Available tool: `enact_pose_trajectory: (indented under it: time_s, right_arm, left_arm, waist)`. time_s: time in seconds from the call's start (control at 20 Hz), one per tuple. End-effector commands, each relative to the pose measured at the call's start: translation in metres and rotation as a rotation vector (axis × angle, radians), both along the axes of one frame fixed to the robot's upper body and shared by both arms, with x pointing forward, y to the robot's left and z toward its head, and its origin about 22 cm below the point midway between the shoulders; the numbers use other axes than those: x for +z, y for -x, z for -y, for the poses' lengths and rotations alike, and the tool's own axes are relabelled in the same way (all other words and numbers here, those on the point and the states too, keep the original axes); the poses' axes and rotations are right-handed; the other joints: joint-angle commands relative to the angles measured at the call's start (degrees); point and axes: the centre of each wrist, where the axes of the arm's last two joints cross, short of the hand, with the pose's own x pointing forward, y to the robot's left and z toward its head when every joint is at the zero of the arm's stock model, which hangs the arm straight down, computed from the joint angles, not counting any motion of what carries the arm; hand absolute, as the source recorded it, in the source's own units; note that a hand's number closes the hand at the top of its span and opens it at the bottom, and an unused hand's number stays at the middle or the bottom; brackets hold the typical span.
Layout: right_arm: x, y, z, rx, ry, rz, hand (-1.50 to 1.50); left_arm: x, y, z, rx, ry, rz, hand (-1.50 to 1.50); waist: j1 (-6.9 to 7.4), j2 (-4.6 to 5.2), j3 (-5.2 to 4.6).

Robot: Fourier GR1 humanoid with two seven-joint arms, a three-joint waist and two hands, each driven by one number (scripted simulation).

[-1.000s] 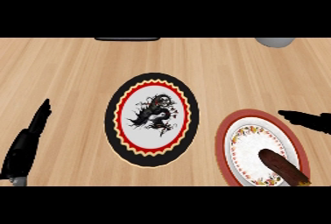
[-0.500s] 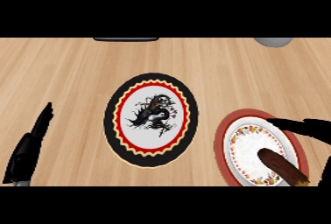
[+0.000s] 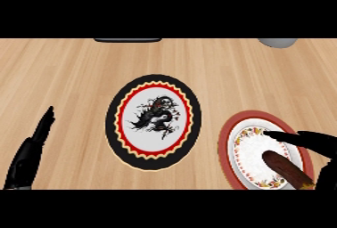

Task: Pick the sweet potato from the plate and place it in the plate

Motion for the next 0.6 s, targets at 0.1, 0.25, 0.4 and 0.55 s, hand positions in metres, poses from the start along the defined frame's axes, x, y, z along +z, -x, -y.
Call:
enact_pose_trajectory:
  time_s: [0.1,0.25,0.4,0.55]
  right_arm:
    - [-0.026,0.01,-0.001,0.008,0.009,-0.017,-1.5]
    - [-0.019,0.016,-0.007,0.048,0.004,-0.034,-1.5]
    - [-0.031,0.0,-0.02,0.004,-0.087,0.001,1.5]
    - [-0.033,-0.008,-0.01,0.008,-0.077,0.024,1.5]
  left_arm:
    - [-0.01,-0.001,0.0,0.005,0.008,0.005,0.0]
    - [-0.002,-0.003,-0.01,0.008,0.008,-0.013,0.0]
    - [0.015,0.001,-0.016,-0.001,0.026,-0.007,0.0]
    - [0.015,-0.01,-0.017,-0.003,-0.002,0.001,0.0]
  waist:
    - [-0.04,0.02,0.01]
    - [-0.17,-0.02,-0.01]
    - [0.22,-0.02,0.01]
    - [0.26,0.06,0.02]
